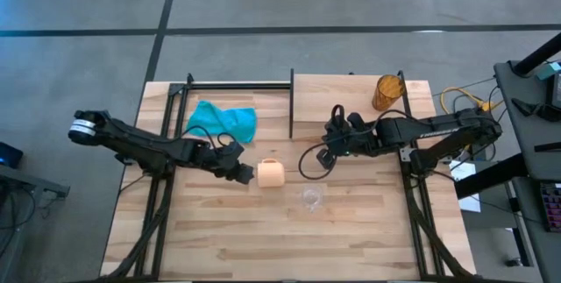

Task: Stack small to large cups/mugs on shelf
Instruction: Put the yellow mug on the shelf

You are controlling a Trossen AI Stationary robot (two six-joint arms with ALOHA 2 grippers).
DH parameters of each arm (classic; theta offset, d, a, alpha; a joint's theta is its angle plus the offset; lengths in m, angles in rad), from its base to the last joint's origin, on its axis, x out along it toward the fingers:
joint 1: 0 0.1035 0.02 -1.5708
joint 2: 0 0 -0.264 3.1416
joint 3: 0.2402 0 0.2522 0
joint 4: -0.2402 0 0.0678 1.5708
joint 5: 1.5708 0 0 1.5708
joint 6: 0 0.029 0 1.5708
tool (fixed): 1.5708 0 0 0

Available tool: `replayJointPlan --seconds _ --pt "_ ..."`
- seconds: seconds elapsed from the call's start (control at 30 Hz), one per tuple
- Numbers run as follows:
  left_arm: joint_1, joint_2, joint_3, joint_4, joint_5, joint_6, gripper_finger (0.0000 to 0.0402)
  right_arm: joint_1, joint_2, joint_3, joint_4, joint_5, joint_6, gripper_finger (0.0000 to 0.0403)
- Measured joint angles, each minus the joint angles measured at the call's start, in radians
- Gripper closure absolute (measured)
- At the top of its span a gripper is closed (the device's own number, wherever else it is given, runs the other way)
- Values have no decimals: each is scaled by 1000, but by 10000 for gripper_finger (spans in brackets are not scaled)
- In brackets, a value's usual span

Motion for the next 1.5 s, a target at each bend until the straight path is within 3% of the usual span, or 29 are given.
replayJointPlan --seconds 0.2,0.37,0.93,1.5 --pt "0 -1 -49 113 14 9 402 0 0 0 1 0 2 390" --pt "0 0 -77 206 35 103 402 0 0 0 1 0 2 390" --pt "3 26 -78 191 95 240 402 -1 0 0 3 -1 2 390" --pt "3 57 -76 200 99 247 402 -1 0 0 26 -2 10 390"
